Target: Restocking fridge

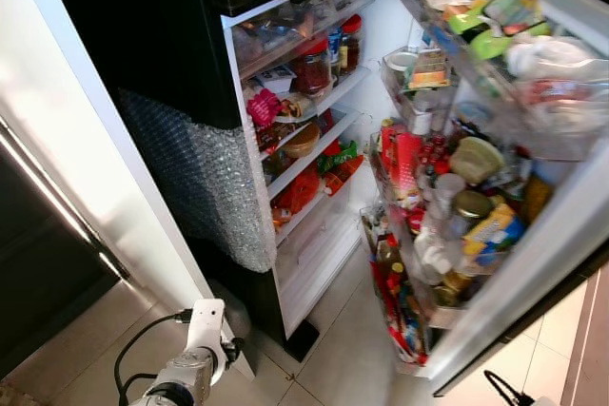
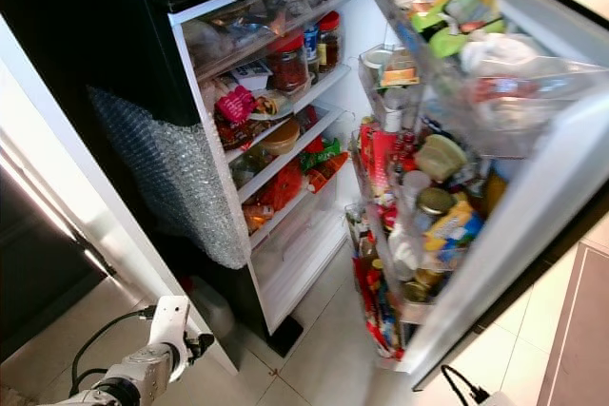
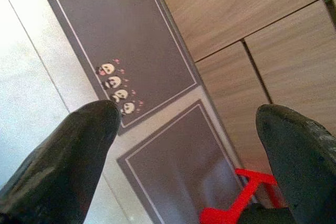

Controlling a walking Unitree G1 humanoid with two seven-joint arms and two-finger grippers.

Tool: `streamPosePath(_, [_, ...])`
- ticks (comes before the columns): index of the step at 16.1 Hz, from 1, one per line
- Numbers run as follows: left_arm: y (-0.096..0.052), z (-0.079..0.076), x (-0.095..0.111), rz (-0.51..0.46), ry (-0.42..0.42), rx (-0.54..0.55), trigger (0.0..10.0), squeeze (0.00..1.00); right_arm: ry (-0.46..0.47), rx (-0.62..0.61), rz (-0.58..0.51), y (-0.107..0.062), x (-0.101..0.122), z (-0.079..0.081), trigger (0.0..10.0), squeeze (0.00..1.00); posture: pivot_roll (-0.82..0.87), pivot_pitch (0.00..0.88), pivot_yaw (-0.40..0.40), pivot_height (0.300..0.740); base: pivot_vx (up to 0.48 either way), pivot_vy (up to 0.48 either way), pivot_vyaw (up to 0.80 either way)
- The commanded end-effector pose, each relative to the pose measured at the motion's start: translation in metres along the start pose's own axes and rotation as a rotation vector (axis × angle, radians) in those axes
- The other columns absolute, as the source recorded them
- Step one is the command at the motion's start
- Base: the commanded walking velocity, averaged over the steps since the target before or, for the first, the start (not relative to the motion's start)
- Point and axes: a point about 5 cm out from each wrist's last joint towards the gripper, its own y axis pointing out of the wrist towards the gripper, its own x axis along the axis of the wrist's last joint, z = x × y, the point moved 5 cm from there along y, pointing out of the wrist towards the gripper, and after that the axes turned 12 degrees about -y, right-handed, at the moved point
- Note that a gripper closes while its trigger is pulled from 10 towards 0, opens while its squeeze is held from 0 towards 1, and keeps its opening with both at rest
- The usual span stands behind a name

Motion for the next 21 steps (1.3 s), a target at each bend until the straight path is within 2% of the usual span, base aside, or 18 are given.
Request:
streamPosePath(1, [0.000, 0.001, -0.001, 0.007, -0.010, 0.008, 10.0, 0.00, 0.069, 0.061, 0.023, -0.001, -0.002, 0.006, 10.0, 0.00, -0.09, 0.000, 0.025, 0.740, 0.000, 0.000, 0.00])
streamPosePath(2, [0.000, 0.001, -0.001, 0.007, -0.010, 0.007, 10.0, 0.00, 0.139, 0.088, -0.017, 0.080, 0.002, -0.066, 10.0, 0.00, -0.09, 0.000, 0.025, 0.740, 0.000, 0.000, 0.00])
streamPosePath(3, [0.000, 0.001, -0.001, 0.007, -0.010, 0.007, 10.0, 0.00, 0.145, 0.097, -0.037, 0.101, 0.006, -0.093, 10.0, 0.00, -0.09, 0.000, 0.024, 0.740, 0.000, 0.000, 0.00])
streamPosePath(4, [0.000, 0.001, -0.001, 0.007, -0.010, 0.006, 10.0, 0.00, 0.147, 0.163, -0.054, 0.108, 0.011, -0.099, 10.0, 0.00, -0.09, 0.000, 0.024, 0.740, 0.000, 0.000, 0.00])
streamPosePath(5, [0.000, 0.000, -0.001, 0.008, -0.013, 0.006, 10.0, 0.00, 0.032, 0.367, -0.086, 0.098, 0.014, -0.070, 10.0, 0.00, -0.09, 0.000, 0.021, 0.740, 0.000, 0.000, 0.00])
streamPosePath(6, [0.000, 0.000, -0.001, 0.008, -0.013, 0.006, 10.0, 0.00, 0.006, 0.380, -0.083, 0.097, 0.012, -0.067, 10.0, 0.00, -0.10, 0.000, 0.021, 0.740, 0.000, 0.000, 0.00])
streamPosePath(8, [0.000, 0.000, -0.001, 0.009, -0.015, 0.006, 10.0, 0.00, 0.029, 0.359, -0.041, 0.102, 0.002, -0.076, 10.0, 0.00, -0.10, 0.000, 0.023, 0.740, 0.000, 0.000, 0.00])
streamPosePath(9, [0.000, 0.001, -0.002, 0.011, -0.013, 0.007, 10.0, 0.00, 0.036, 0.391, -0.063, 0.103, 0.008, -0.077, 10.0, 0.00, -0.10, 0.000, 0.025, 0.740, 0.000, 0.000, 0.00])
streamPosePath(13, [0.000, 0.002, -0.003, 0.016, -0.002, 0.013, 10.0, 0.00, 0.040, 0.462, -0.296, 0.099, 0.076, -0.075, 10.0, 0.00, -0.10, 0.000, 0.028, 0.740, 0.000, 0.000, 0.00])
streamPosePath(14, [0.000, 0.005, -0.004, 0.025, 0.006, 0.030, 10.0, 0.00, 0.062, 0.545, -0.407, 0.087, 0.110, -0.067, 10.0, 0.00, -0.10, 0.000, 0.030, 0.740, 0.000, 0.000, 0.00])
streamPosePath(16, [0.000, 0.007, -0.006, 0.038, 0.019, 0.042, 10.0, 0.00, 0.033, 0.659, -0.547, 0.067, 0.145, -0.053, 10.0, 0.00, -0.10, 0.000, 0.032, 0.740, 0.000, 0.000, 0.00])
streamPosePath(17, [0.000, 0.007, -0.007, 0.039, 0.016, 0.041, 10.0, 0.00, 0.020, 0.733, -0.650, 0.050, 0.171, -0.045, 10.0, 0.00, -0.10, 0.000, 0.034, 0.740, 0.000, 0.000, 0.00])
streamPosePath(19, [-0.001, 0.008, -0.007, 0.040, 0.015, 0.041, 10.0, 0.00, 0.037, 0.801, -0.757, 0.029, 0.199, -0.039, 10.0, 0.00, -0.10, 0.000, 0.036, 0.740, 0.000, 0.000, 0.00])
streamPosePath(21, [-0.001, 0.008, -0.007, 0.040, 0.015, 0.041, 10.0, 0.00, 0.048, 0.873, -0.880, 0.002, 0.229, -0.032, 10.0, 0.00, -0.11, 0.000, 0.037, 0.740, 0.000, 0.000, 0.00])
